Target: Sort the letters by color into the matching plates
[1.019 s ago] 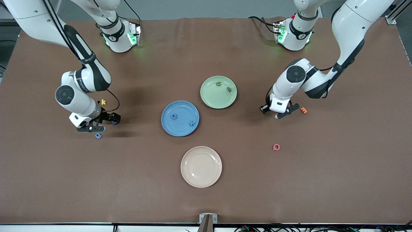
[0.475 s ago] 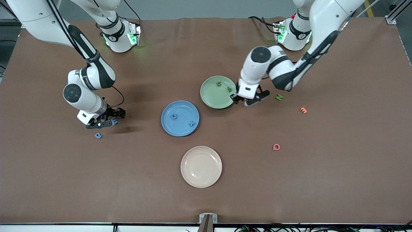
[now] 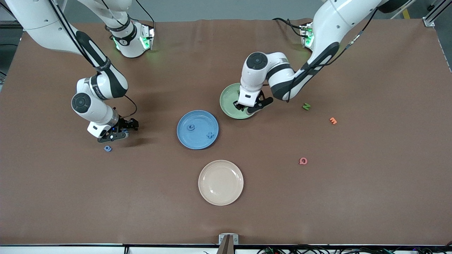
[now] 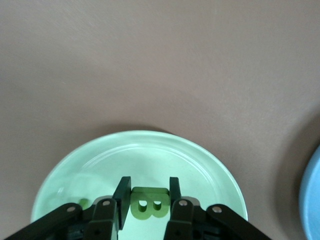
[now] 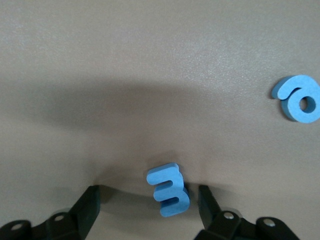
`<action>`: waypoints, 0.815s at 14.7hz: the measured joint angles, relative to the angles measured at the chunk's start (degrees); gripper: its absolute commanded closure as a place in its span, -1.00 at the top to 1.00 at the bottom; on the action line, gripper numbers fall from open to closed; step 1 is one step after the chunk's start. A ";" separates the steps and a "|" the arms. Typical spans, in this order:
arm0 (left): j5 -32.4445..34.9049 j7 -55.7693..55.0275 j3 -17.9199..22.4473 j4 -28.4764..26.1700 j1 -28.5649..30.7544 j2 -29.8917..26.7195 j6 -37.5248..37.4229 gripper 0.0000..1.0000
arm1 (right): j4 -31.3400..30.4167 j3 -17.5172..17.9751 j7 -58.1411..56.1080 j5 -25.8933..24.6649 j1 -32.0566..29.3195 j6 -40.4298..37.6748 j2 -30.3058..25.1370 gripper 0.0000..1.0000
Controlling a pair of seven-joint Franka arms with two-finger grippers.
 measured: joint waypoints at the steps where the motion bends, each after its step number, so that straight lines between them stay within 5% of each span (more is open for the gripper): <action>1: 0.00 -0.38 1.29 1.18 -1.98 0.92 -0.01 -0.54 | 0.08 -0.09 -0.06 -0.43 -0.11 0.00 -0.08 0.00; 4: 0.00 -0.70 1.80 2.94 -3.56 2.23 -0.36 -0.46 | 0.24 -0.04 -0.38 -0.56 -0.17 0.00 -0.21 -1.00; 6: 0.00 -0.70 1.80 3.18 -3.56 2.26 -0.48 0.85 | 0.39 0.02 -0.40 -0.56 -0.17 0.00 -0.34 -1.00; 7: 0.00 -0.70 1.80 3.24 -3.56 2.27 -0.52 0.99 | 0.44 0.08 -0.39 -0.56 -0.17 -0.23 -0.52 -1.00; 12: 0.00 -0.68 1.79 3.86 -3.03 2.17 -0.54 0.99 | 1.06 1.24 7.05 -0.55 0.35 -1.45 -0.55 -1.00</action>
